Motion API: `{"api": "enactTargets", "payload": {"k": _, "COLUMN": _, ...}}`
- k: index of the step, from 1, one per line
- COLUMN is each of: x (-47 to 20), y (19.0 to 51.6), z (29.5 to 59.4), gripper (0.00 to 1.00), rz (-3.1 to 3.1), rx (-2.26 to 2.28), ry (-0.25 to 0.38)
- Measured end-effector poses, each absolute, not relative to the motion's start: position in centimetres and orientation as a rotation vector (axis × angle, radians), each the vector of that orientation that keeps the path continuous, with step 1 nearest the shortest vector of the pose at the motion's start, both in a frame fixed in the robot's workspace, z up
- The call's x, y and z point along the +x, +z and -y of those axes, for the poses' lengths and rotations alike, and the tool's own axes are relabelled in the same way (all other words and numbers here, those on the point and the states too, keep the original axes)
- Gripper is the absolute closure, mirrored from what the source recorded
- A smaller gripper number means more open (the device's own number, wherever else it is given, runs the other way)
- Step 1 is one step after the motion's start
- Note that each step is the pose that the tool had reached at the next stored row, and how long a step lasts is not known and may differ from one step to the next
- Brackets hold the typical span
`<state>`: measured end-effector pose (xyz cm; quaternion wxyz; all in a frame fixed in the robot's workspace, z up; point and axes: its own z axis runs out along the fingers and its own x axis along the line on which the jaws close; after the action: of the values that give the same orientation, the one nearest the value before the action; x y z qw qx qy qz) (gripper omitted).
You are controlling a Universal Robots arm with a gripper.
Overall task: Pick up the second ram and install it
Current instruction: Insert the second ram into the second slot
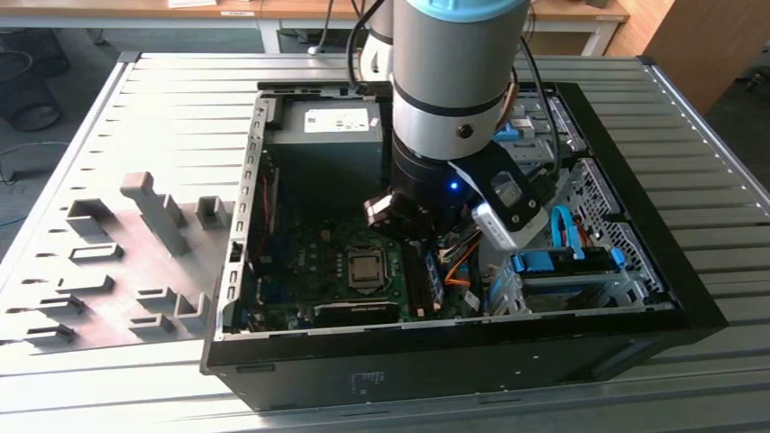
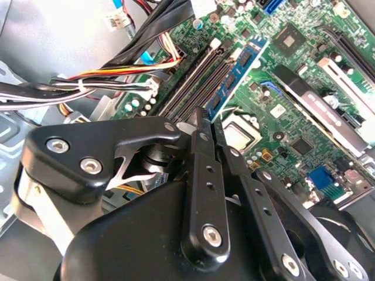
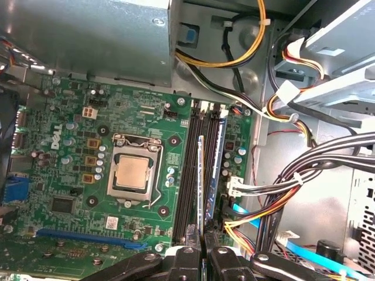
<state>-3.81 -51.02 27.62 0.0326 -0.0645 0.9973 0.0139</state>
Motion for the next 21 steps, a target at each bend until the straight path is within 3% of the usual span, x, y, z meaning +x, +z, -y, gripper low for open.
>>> {"api": "enactTargets", "payload": {"k": 21, "x": -3.79, "y": 27.50, "z": 51.02, "gripper": 0.86, "rz": -3.147, "rx": -0.034, "ry": 0.040}}
